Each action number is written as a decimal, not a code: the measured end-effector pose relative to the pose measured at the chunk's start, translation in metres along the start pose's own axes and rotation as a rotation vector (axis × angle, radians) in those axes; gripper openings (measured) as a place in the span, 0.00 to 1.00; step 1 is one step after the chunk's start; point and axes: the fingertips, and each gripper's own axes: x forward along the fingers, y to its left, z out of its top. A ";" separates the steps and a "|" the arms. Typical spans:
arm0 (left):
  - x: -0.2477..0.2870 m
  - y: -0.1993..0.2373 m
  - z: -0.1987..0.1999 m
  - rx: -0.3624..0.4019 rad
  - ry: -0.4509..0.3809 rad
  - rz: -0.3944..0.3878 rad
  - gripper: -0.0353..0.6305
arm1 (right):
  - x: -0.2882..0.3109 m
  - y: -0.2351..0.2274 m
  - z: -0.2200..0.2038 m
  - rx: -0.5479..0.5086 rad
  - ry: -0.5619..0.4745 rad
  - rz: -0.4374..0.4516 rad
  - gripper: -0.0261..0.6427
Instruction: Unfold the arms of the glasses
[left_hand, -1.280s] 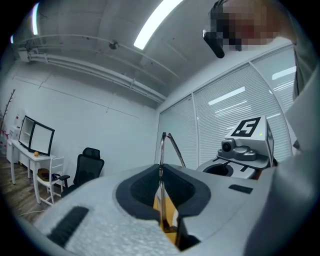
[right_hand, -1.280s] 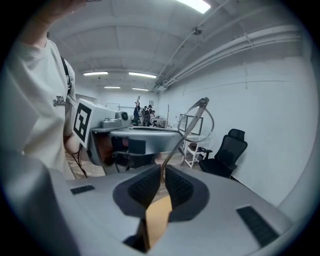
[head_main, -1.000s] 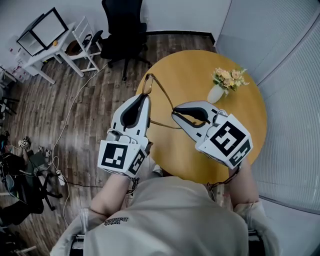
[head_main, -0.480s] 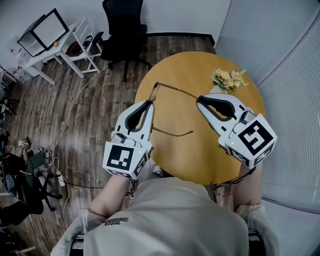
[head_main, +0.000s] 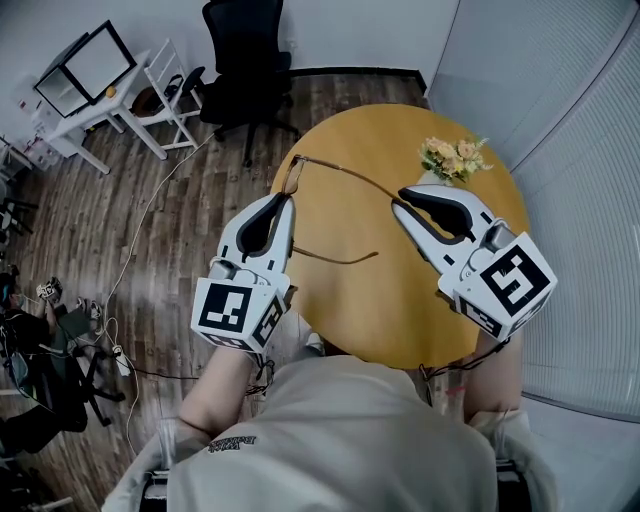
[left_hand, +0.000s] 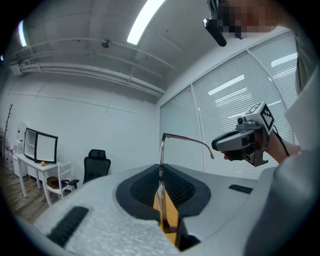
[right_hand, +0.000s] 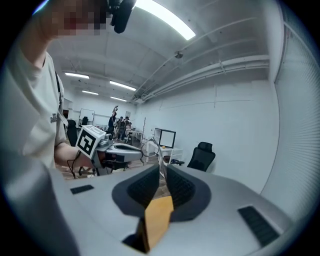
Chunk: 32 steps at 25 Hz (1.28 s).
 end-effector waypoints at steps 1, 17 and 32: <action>-0.001 0.005 0.005 0.013 -0.007 0.013 0.11 | -0.004 -0.001 0.004 0.006 -0.016 -0.010 0.11; -0.026 0.046 0.101 0.098 -0.194 0.096 0.11 | -0.082 -0.049 0.087 0.079 -0.392 -0.364 0.11; -0.051 0.049 0.084 0.055 -0.226 0.142 0.11 | -0.082 -0.037 0.048 0.140 -0.368 -0.446 0.10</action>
